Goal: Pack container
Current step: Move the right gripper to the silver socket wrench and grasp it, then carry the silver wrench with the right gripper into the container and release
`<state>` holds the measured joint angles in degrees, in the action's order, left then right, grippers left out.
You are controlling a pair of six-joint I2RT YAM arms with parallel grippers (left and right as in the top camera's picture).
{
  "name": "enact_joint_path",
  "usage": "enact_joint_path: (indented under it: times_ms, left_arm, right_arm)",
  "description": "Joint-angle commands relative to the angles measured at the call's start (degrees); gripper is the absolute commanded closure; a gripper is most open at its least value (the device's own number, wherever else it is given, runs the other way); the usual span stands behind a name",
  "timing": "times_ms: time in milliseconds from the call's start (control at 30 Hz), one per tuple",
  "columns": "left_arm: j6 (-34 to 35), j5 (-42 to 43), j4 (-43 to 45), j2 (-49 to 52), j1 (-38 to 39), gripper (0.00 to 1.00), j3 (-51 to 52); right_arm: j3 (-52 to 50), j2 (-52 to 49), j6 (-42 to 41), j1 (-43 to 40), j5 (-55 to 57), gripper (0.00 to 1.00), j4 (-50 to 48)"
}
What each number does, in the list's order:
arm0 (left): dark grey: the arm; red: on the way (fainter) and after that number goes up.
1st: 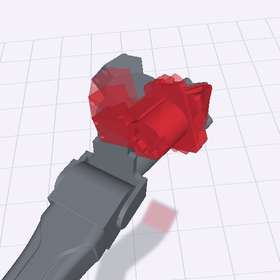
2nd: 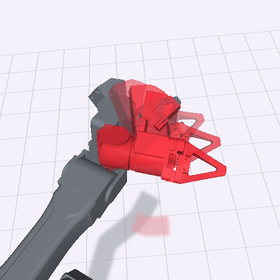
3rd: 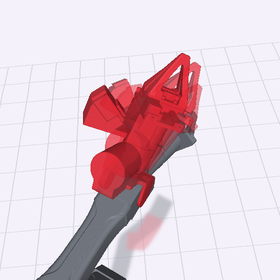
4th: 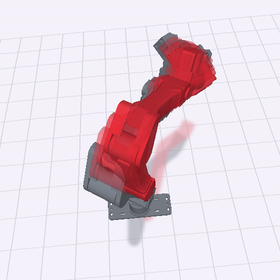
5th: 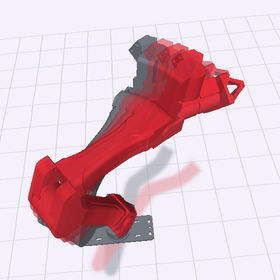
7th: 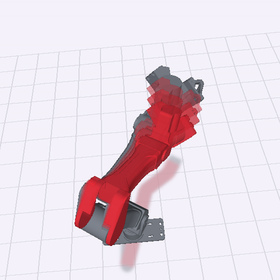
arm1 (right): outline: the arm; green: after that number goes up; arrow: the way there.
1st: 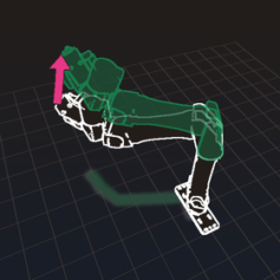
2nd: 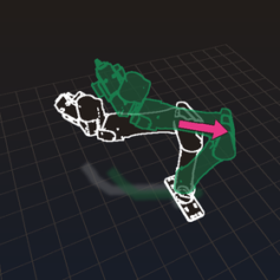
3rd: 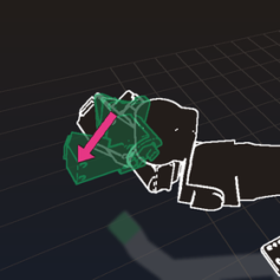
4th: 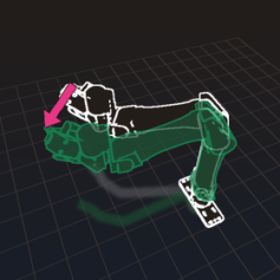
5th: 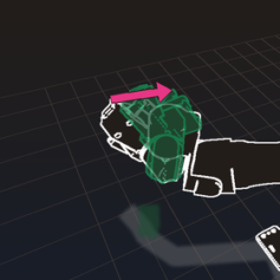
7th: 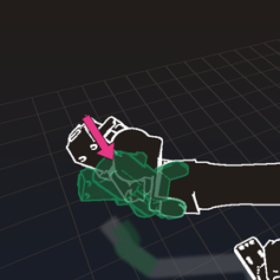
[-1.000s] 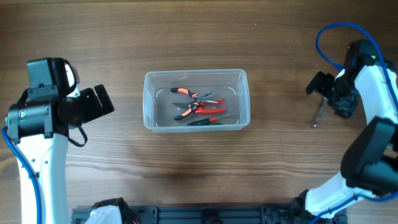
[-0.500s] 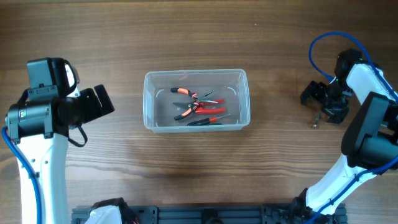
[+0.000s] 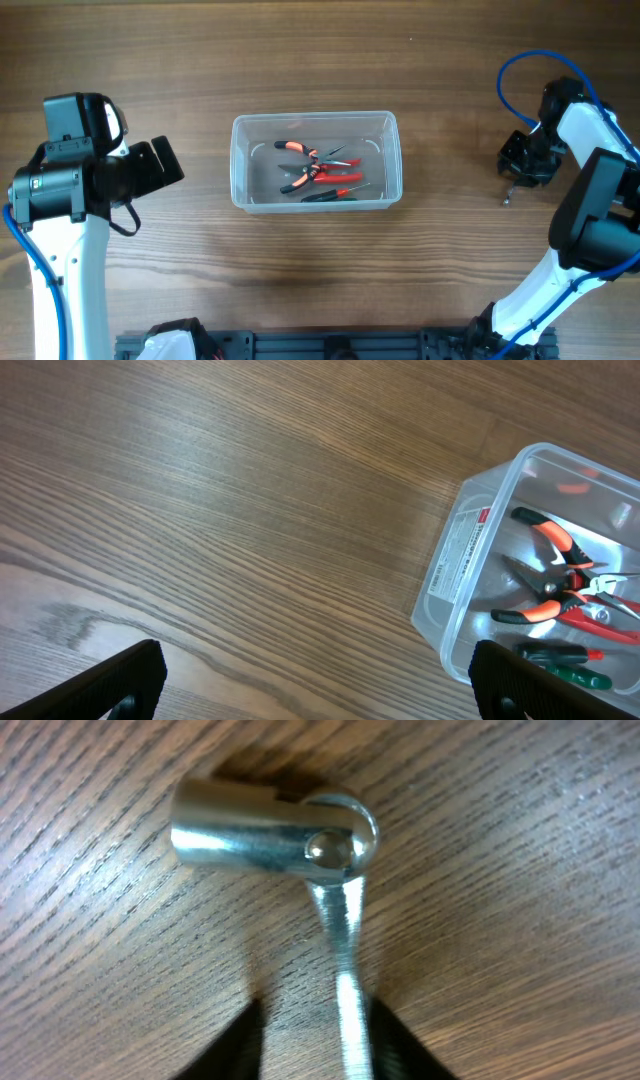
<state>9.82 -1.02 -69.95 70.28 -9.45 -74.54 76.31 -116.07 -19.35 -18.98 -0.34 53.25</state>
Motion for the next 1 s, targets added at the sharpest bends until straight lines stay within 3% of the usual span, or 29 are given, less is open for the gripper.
enact_joint_path:
  times_ms: [0,233,500,667,833,967]
  left_arm:
    - [0.96,0.07,-0.39,0.24,-0.31,0.00,-0.46]
    - [0.96,0.09,-0.44,0.24,-0.31,0.00,-0.46]
    - [0.94,0.07,-0.42,0.24,-0.31,0.00,-0.46]
    - [0.94,0.07,-0.39,0.22,-0.31,0.00,-0.46]
    - [0.94,0.07,-0.39,0.22,-0.31,0.00,-0.46]
    - [0.94,0.09,-0.37,0.24,-0.31,0.00,-0.46]
  right_arm:
    - [-0.28,-1.92,0.26,-0.22,0.57,0.79,-0.37]
    - [-0.28,-1.92,0.28,-0.22,0.55,0.95,-0.37]
    - [-0.20,-1.09,1.38,0.17,0.39,0.96,-0.37]
    - [2.58,4.76,3.50,1.75,0.42,0.96,0.79]
    - [6.69,15.28,8.07,7.61,0.37,0.96,1.09]
    - [10.10,23.91,19.78,19.19,0.35,0.96,0.57]
